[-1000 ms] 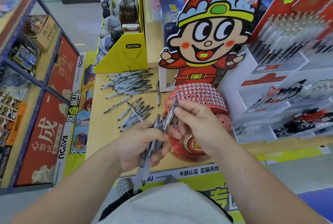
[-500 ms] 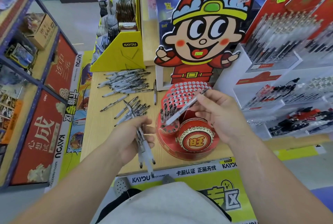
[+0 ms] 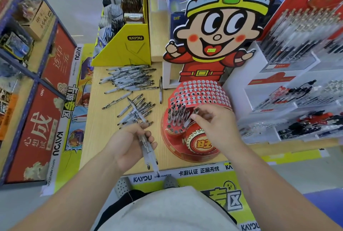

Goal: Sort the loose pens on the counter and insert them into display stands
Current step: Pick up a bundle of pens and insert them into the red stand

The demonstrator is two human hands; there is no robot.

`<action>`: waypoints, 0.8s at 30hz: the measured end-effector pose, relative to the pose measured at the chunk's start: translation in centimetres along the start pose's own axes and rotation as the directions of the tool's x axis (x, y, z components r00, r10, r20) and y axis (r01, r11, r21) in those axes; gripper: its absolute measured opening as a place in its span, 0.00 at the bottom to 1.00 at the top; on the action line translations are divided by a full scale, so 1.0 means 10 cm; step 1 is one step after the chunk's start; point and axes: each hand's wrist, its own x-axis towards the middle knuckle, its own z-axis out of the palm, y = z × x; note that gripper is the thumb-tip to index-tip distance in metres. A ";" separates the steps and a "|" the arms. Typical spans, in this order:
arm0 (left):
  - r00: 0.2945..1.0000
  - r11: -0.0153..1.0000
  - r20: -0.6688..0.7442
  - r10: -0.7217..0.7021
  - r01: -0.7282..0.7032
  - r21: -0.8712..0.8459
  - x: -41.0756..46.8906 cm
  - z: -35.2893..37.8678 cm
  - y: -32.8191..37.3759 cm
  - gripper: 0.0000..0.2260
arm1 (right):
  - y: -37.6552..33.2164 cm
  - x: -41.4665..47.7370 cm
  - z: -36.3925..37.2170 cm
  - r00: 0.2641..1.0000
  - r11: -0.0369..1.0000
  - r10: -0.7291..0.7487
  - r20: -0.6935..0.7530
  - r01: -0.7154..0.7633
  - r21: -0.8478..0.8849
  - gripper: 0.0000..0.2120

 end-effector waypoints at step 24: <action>0.995 0.997 0.079 0.058 -0.062 0.048 -0.01 -0.01 0.00 0.02 | 0.05 -0.05 0.19 0.997 0.981 -0.010 0.074 0.024 -0.193 0.04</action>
